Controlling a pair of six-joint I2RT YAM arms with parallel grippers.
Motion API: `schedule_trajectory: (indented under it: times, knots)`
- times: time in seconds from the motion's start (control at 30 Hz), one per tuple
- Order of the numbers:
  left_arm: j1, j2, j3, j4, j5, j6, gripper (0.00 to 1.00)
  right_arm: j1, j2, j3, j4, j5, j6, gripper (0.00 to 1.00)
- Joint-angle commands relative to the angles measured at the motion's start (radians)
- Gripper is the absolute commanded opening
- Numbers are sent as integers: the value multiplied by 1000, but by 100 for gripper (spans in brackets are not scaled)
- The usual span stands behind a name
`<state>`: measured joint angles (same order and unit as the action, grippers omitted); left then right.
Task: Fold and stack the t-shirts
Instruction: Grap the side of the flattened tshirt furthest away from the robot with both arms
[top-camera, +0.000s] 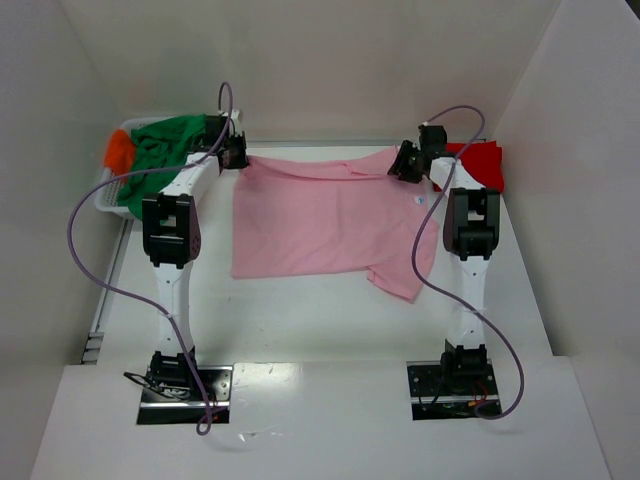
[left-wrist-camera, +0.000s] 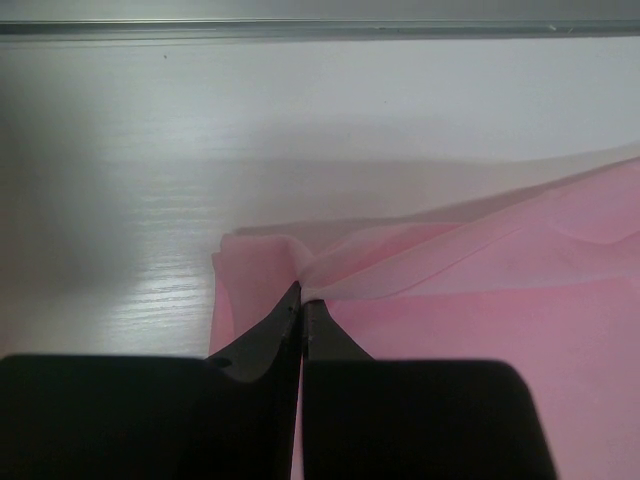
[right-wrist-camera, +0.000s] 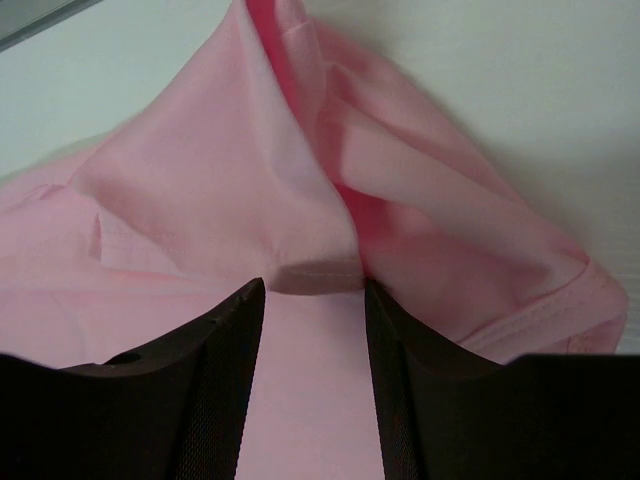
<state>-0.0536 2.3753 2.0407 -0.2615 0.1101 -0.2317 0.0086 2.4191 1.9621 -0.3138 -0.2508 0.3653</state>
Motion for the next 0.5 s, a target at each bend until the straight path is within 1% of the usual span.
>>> schedule_trajectory:
  times: [0.0,0.1,0.17,0.27,0.3,0.47]
  knots:
    - [6,12,49,10,13,22,0,-4,26,69,-5,4,-25,50]
    - [6,21,49,1,13,22,0,-4,38,95,-5,4,-25,50]
    - [6,21,58,1,13,22,0,-4,38,107,-5,4,-25,54]
    - [6,21,58,1,13,22,0,-4,48,129,-16,13,-25,55]
    - [6,21,58,1,13,22,0,-4,48,129,-16,13,-25,59]
    - [6,21,67,1,13,22,0,-4,67,150,-27,2,-25,60]
